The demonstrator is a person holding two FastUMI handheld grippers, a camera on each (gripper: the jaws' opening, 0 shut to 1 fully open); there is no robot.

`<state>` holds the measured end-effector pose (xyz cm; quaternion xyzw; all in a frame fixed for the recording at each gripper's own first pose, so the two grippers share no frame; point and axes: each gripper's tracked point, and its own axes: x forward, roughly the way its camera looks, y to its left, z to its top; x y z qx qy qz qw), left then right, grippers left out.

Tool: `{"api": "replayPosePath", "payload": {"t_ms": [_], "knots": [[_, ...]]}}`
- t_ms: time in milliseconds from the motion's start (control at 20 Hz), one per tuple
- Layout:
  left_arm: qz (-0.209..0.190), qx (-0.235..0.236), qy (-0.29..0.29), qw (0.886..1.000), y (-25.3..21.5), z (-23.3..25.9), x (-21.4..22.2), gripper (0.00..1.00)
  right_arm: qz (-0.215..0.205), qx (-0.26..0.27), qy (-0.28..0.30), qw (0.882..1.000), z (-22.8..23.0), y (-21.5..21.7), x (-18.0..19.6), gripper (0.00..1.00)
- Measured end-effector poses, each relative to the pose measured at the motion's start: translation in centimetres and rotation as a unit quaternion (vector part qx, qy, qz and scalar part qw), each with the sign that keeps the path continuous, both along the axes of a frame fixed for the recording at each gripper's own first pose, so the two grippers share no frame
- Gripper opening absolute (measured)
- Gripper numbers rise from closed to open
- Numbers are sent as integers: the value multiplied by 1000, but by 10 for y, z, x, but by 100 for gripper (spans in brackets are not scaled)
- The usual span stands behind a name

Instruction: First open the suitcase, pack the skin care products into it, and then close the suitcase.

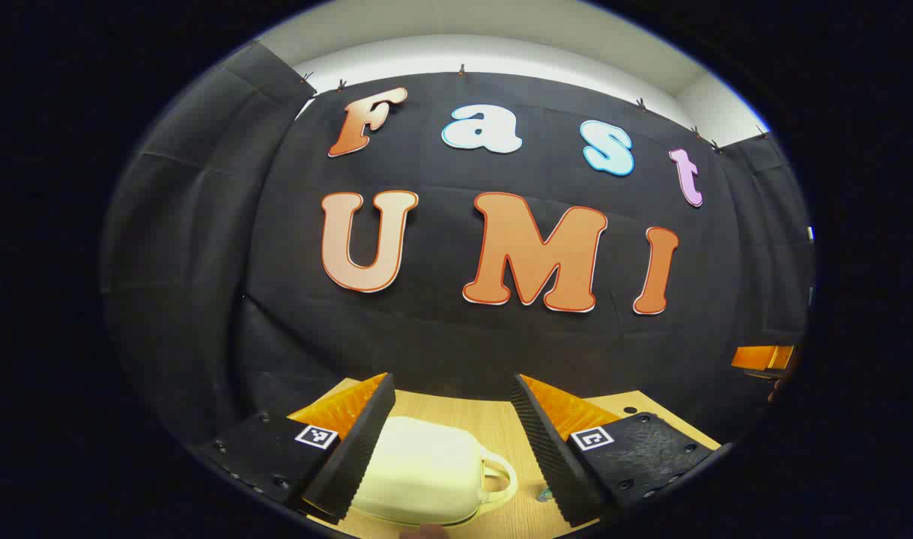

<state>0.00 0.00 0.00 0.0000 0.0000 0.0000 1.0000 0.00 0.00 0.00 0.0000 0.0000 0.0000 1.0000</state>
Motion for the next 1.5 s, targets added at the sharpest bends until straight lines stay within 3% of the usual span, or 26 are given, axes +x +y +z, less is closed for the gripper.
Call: {"api": "replayPosePath", "payload": {"t_ms": [350, 400, 450, 750, 1000, 1200, 1500], "knots": [[-9, 12, 26, 1000, -10, -19, 11, 97, -18, -66, -7, 998, 6, -7, 11, 95], [-7, 13, 30, 999, -10, -21, 13, 97, -18, -75, -11, 997, 8, -6, 12, 100], [-2, 11, 30, 999, -8, -25, 15, 97, -17, -84, -14, 996, 9, -4, 12, 95], [12, 12, 37, 999, -9, -30, 29, 97, -12, -155, -28, 987, 11, -3, 12, 95], [8, 76, 18, 997, -17, -25, 29, 97, 5, -142, -9, 990, 1, 3, 21, 95], [-2, 152, 30, 988, -28, -43, 35, 97, 8, -150, 8, 989, -12, 2, 25, 95], [-48, 224, 81, 970, -66, -108, 52, 98, -22, -147, 37, 988, -27, -33, 30, 95]]}}
